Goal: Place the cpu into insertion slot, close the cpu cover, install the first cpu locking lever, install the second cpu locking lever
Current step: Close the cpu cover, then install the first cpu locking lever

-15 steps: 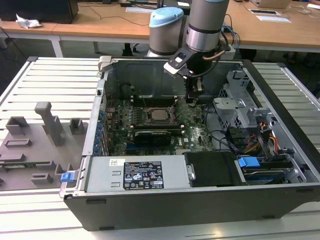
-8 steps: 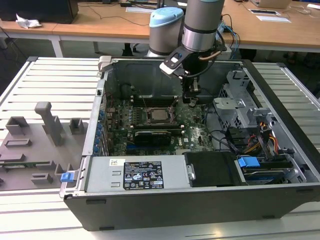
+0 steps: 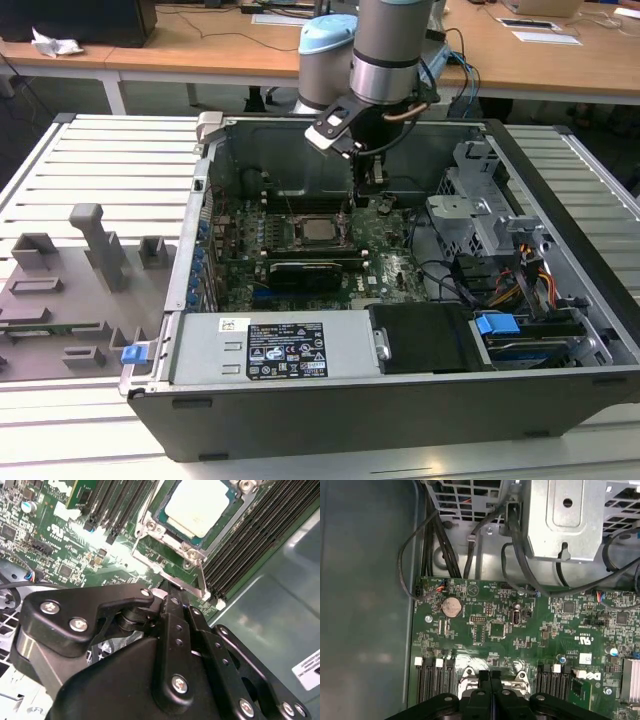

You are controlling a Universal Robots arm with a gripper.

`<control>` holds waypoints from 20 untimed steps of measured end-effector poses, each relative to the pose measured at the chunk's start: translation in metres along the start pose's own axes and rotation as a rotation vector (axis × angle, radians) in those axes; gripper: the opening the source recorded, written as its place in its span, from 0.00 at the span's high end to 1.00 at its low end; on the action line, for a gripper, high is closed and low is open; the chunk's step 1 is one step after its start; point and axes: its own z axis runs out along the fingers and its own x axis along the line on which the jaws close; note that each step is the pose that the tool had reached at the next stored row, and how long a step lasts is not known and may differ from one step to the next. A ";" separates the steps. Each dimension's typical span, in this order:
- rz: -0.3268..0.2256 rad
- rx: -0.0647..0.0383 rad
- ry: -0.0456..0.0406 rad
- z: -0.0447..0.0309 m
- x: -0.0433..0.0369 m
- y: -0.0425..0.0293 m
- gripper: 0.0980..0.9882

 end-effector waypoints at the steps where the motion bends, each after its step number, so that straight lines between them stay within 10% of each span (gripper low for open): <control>1: 0.000 0.000 -0.0001 0.0005 0.0004 -0.0064 0.99; 20: 0.000 0.000 -0.0002 0.0001 0.0033 -0.0533 0.99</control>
